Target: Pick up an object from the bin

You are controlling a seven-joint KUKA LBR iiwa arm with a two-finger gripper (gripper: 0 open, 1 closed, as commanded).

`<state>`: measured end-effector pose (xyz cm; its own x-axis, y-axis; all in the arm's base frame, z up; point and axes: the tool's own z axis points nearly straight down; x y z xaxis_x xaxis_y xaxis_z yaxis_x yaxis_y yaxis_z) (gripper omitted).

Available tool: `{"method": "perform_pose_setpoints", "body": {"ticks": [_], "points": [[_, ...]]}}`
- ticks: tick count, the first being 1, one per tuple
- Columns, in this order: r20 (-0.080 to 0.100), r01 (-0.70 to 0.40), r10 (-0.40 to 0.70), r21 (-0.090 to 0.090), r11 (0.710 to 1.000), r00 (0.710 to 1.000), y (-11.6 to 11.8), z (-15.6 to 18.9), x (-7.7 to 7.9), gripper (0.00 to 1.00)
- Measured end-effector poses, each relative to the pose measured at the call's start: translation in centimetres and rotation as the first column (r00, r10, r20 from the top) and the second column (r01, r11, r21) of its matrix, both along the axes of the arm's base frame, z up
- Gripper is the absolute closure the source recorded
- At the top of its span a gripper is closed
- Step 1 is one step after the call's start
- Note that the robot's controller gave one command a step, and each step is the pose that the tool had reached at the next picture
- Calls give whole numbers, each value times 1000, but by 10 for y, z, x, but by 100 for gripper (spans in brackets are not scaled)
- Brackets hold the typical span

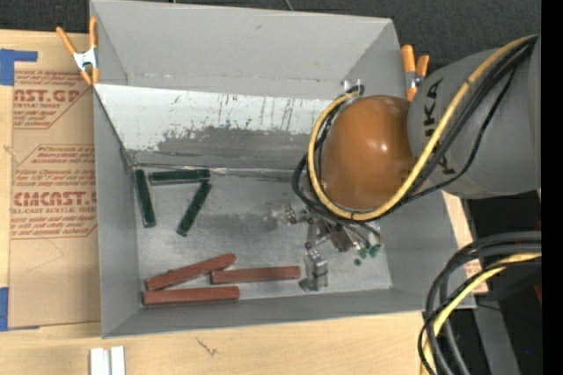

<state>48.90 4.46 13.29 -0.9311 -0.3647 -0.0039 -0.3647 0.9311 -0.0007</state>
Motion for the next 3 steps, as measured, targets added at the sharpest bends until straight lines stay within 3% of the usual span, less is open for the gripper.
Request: {"method": "perform_pose_setpoints", "body": {"ticks": [1, 2, 3], "points": [[-1, -192, 192, 1, 981, 981, 5, -56, -8, 100], [-1, -192, 192, 1, 981, 981, 5, -56, -8, 100], [-1, -172, 172, 0, 985, 985, -23, 90, 13, 100]]}}
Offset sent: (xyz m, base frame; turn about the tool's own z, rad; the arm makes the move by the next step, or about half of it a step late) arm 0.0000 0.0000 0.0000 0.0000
